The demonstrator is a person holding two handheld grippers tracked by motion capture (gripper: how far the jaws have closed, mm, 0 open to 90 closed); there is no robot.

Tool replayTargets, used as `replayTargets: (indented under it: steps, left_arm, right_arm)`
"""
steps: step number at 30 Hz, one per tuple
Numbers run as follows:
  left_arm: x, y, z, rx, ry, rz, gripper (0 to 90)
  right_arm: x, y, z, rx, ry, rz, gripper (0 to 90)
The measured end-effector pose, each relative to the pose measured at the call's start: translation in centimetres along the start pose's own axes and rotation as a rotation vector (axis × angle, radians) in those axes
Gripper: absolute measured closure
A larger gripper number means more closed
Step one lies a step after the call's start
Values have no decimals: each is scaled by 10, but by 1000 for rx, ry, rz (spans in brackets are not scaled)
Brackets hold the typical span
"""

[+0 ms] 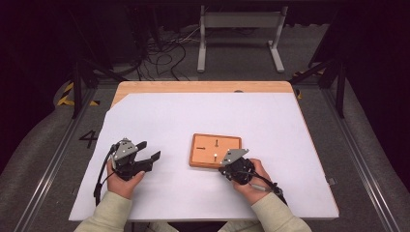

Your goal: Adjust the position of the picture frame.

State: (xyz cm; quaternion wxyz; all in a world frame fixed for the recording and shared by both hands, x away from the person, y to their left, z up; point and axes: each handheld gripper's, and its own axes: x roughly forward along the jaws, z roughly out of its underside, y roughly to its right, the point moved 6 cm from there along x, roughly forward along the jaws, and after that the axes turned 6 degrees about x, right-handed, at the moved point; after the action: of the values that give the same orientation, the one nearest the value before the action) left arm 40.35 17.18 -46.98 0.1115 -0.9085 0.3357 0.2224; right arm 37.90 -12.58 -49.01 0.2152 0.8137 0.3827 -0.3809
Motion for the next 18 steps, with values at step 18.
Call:
replayTargets:
  steps: [18]
  left_arm:
    - [-1,1,-8,4,-8,28,278]
  right_arm:
    - [-39,24,-12,59,188,-63,783]
